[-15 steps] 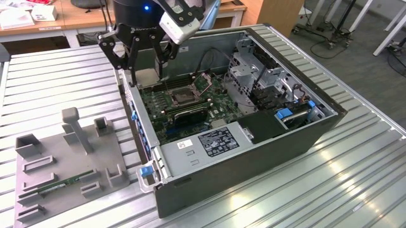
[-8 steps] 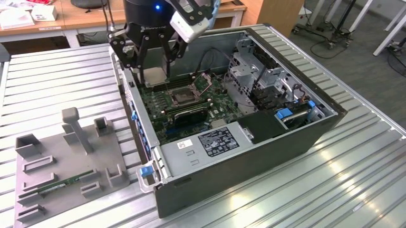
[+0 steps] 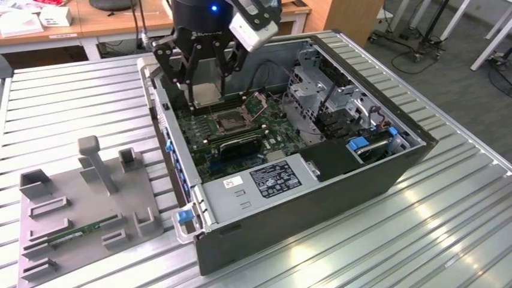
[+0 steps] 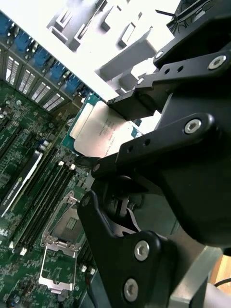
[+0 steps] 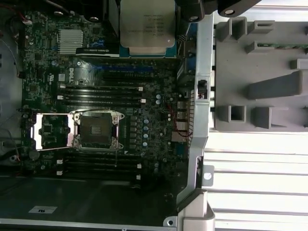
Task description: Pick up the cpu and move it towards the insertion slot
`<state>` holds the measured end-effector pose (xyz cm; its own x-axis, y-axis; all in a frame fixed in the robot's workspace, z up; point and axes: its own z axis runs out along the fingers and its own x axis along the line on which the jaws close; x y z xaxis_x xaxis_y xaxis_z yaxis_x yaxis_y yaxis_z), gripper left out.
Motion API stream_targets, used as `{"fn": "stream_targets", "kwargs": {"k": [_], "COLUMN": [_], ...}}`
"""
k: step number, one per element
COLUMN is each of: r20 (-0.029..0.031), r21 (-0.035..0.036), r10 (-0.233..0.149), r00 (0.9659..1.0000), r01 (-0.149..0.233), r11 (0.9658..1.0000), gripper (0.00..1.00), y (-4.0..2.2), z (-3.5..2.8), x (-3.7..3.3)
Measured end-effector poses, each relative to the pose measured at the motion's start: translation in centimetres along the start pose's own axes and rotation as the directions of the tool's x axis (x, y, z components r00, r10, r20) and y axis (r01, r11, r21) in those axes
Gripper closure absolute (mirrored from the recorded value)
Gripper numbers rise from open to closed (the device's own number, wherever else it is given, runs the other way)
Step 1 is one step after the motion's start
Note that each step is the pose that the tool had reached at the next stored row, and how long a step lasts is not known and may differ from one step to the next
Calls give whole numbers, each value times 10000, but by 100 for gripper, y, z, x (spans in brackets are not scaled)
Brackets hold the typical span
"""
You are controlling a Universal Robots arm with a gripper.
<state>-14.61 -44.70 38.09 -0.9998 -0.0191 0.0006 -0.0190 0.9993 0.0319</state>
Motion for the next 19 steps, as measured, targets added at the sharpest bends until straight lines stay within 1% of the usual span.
{"fn": "stream_targets", "kwargs": {"k": [12,19], "r20": [0,0], "r21": [0,1], "r10": [-2,-1], "r00": [10000,10000], "r01": [2,1], "r11": [10000,10000], "gripper": [45,45], "y": [-5,-8], "z": [4,6], "x": [-264,-440]}}
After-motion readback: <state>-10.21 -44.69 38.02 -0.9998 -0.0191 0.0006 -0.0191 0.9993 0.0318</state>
